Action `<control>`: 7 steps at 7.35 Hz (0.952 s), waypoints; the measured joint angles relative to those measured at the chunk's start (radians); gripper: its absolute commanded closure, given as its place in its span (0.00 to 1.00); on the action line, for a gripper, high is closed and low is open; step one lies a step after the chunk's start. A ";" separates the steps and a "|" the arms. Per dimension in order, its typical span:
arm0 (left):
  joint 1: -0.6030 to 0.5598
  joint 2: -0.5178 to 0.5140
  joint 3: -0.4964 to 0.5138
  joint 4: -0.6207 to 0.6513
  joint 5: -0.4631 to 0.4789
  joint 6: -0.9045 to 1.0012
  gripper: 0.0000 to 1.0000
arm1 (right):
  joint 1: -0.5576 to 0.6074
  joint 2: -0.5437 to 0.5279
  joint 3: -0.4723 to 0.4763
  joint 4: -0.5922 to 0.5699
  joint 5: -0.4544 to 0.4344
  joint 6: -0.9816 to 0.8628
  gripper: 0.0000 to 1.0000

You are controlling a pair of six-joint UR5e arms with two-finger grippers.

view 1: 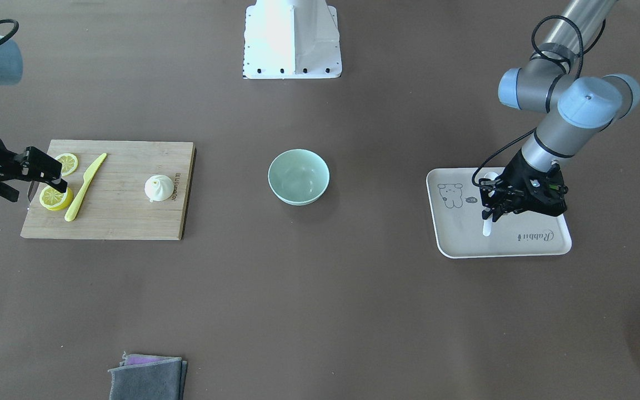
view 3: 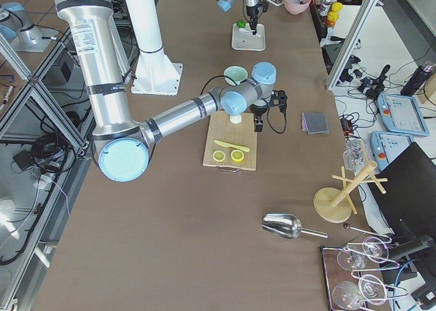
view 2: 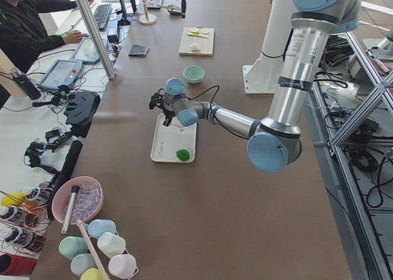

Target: Put spoon and bun in bowl

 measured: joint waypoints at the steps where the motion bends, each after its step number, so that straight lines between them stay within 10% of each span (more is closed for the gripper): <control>1: -0.017 -0.046 -0.018 0.055 -0.027 -0.022 1.00 | -0.035 0.007 -0.001 0.000 -0.031 0.038 0.00; 7: 0.014 -0.271 -0.026 0.128 -0.035 -0.289 1.00 | -0.302 0.087 -0.014 0.001 -0.222 0.234 0.10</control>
